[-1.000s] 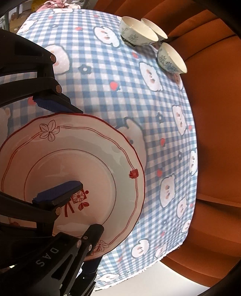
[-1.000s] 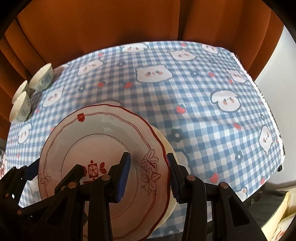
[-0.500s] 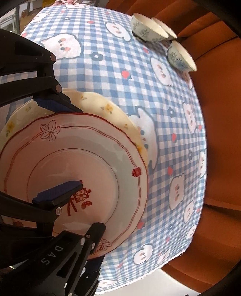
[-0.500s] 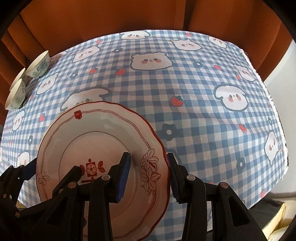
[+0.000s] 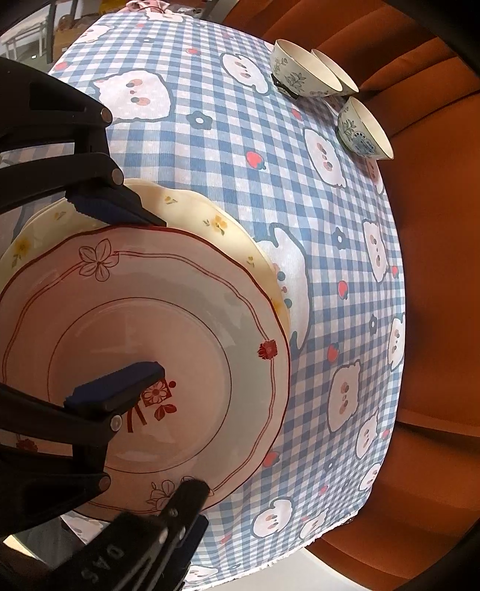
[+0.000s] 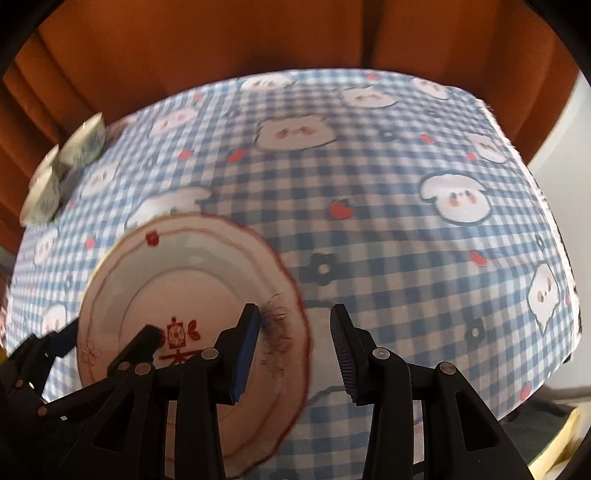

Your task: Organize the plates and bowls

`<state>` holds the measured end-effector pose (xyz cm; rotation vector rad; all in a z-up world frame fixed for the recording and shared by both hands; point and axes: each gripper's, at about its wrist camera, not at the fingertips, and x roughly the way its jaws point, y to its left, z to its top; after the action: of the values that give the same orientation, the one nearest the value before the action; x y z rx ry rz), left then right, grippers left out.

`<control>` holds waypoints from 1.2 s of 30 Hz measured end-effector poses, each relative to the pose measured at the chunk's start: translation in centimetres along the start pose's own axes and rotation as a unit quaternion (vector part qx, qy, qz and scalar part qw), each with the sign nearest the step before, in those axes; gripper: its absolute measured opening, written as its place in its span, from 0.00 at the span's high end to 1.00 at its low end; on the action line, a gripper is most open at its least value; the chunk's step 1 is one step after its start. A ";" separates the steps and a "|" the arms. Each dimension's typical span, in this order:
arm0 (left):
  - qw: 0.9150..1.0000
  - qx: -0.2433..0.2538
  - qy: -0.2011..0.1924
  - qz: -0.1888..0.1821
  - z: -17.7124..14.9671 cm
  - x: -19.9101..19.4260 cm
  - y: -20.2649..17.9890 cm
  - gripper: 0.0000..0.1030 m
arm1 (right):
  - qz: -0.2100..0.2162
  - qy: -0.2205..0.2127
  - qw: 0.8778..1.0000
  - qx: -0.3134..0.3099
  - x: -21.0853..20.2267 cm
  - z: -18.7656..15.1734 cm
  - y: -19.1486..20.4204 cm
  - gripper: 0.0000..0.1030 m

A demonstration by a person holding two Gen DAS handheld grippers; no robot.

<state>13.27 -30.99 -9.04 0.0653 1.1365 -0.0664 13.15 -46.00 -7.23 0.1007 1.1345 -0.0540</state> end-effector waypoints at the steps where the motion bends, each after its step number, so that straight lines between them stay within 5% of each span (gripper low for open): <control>1: 1.000 -0.002 0.000 0.002 0.0 0.0 0.0 0.30 | 0.002 -0.003 1.000 0.002 -0.2 0.0 -0.2 0.58; 4: 1.000 -0.003 -0.001 0.009 0.0 0.0 -0.1 0.30 | 0.025 -0.002 1.000 -0.010 -0.2 0.0 -0.1 0.76; 19: 0.998 -0.004 0.005 0.063 -0.4 0.0 0.0 0.29 | 0.033 0.012 0.998 -0.054 0.8 0.4 2.0 0.76; 28: 0.999 -0.010 0.005 0.042 -0.6 -0.1 0.4 0.15 | 0.014 0.005 0.997 -0.079 0.8 0.1 2.6 0.74; 30: 0.999 -0.010 0.010 0.038 -0.6 0.0 0.6 0.13 | 0.010 0.006 0.996 -0.083 0.9 0.0 2.9 0.65; 33: 0.999 -0.016 0.007 0.035 -0.6 -0.5 1.3 0.10 | 0.016 0.000 0.997 -0.080 0.5 0.1 3.1 0.32; 36: 0.999 -0.021 -0.006 0.032 -0.6 -1.1 2.1 0.08 | 0.014 -0.015 0.996 -0.082 -0.3 0.4 3.8 0.31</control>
<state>12.47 -28.83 -8.28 0.0634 1.1228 0.0136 13.72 -42.32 -6.55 -0.0306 1.1028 0.0624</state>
